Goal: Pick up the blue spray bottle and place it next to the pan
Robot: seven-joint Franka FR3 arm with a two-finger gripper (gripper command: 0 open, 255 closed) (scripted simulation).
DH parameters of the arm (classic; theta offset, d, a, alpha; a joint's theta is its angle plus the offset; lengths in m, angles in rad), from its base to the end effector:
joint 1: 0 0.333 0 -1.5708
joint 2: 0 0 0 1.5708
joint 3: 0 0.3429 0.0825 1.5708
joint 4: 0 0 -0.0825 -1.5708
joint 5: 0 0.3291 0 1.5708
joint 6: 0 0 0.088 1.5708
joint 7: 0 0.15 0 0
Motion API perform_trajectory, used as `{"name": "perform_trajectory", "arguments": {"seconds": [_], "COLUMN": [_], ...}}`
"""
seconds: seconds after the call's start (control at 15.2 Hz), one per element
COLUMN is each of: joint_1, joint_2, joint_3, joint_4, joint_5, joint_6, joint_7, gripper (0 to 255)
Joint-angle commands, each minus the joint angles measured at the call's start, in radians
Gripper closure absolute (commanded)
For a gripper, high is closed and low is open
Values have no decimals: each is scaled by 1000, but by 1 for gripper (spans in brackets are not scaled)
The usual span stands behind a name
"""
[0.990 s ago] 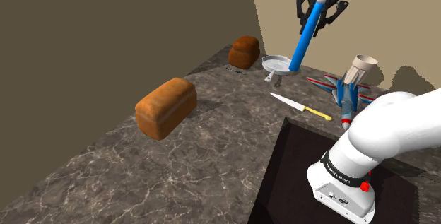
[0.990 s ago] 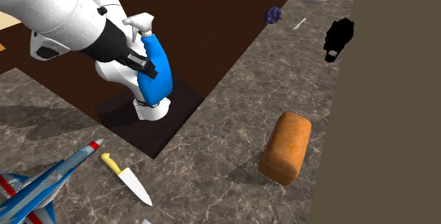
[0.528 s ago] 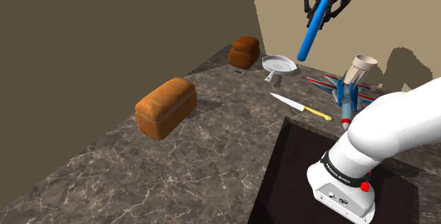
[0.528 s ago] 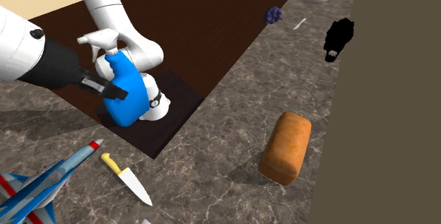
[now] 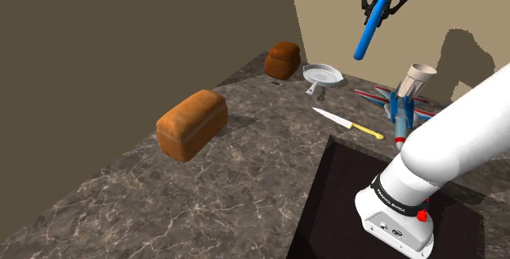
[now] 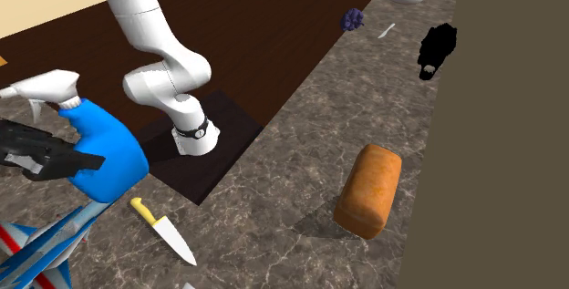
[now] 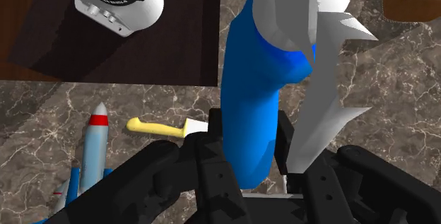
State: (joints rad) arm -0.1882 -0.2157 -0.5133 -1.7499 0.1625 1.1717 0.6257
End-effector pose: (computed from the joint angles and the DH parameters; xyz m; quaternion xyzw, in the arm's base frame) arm 0.2843 -0.2359 0.6024 -0.7852 0.5740 0.1874 0.1371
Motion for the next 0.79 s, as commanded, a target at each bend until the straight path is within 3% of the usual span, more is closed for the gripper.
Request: {"name": "perform_trajectory", "arguments": {"seconds": [0.0, 0.4, 0.73], "joint_1": [-13, -105, -272], "joint_2": [74, 355, 612], "joint_3": [-43, -149, -174], "joint_4": [77, 368, 688], "joint_5": [5, 86, 202], "joint_6": [-24, -121, -247], "joint_7": [-64, -260, -379], "gripper": [255, 255, 255]}}
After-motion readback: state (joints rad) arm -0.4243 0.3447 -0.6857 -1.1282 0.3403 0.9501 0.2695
